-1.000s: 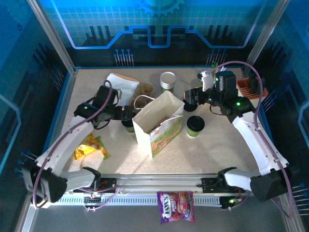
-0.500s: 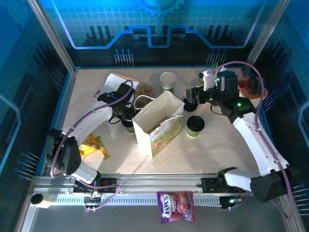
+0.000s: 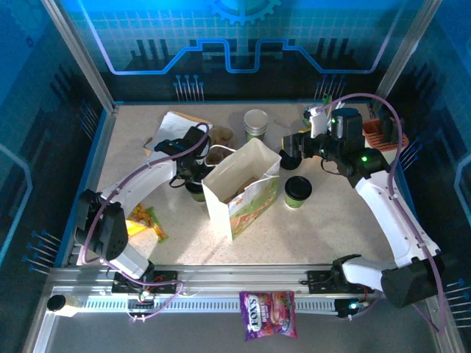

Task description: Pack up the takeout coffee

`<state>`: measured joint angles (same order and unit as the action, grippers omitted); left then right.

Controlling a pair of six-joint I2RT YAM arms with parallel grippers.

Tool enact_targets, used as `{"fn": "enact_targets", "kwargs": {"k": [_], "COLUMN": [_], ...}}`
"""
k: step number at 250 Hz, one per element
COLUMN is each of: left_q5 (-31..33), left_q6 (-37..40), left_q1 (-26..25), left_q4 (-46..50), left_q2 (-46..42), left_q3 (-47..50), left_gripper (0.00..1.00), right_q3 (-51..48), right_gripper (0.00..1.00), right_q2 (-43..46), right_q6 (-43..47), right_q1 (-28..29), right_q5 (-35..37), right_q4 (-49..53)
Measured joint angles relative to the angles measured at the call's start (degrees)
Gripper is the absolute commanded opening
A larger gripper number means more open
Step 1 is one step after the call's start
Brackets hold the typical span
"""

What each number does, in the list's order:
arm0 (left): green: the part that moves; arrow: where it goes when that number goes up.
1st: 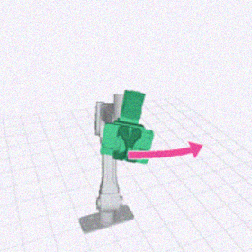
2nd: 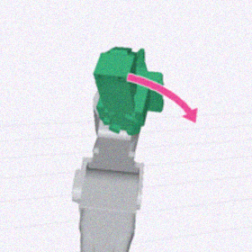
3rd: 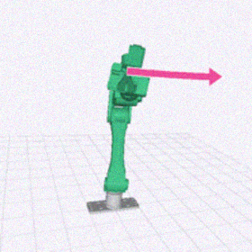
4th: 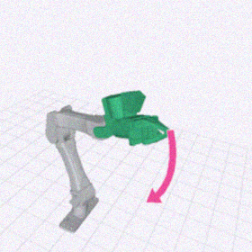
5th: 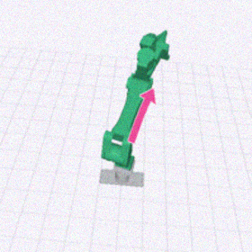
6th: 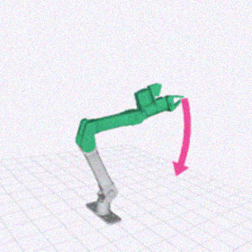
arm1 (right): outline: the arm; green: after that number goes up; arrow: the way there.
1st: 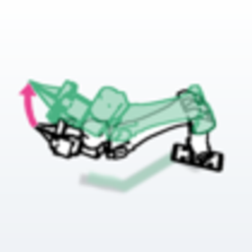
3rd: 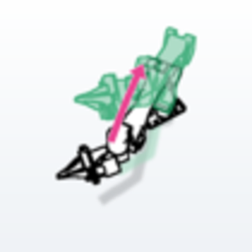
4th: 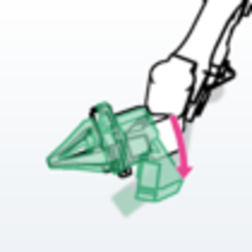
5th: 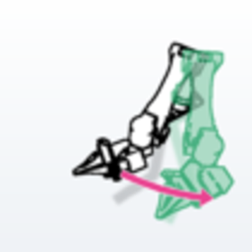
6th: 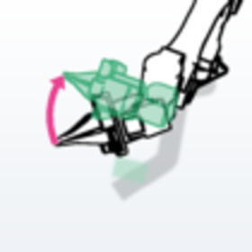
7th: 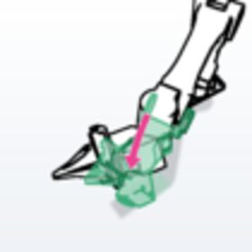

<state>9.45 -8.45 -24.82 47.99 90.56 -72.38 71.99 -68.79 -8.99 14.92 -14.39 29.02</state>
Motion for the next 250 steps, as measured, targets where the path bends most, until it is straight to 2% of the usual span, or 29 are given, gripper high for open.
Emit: {"fn": "enact_targets", "kwargs": {"k": [67, 138, 250], "left_q5": [0.0, 0.0, -1.7], "left_q6": [0.0, 0.9, 3.1], "left_q1": [0.2, 2.1, 4.8], "left_q4": [1.8, 5.6, 9.8], "left_q2": [-0.3, -3.3, -5.7], "left_q3": [0.0, 1.8, 3.7], "left_gripper": [0.75, 0.8, 0.8], "right_q3": [0.0, 0.0, -0.7], "right_gripper": [0.66, 0.66, 0.67], "right_q2": [0.0, 0.0, 0.0], "right_q6": [0.0, 0.0, 0.0], "right_q1": [0.0, 0.0, -0.4], "right_q5": [-0.2, -0.9, -1.3], "right_q4": [0.0, 0.0, -0.7]}}
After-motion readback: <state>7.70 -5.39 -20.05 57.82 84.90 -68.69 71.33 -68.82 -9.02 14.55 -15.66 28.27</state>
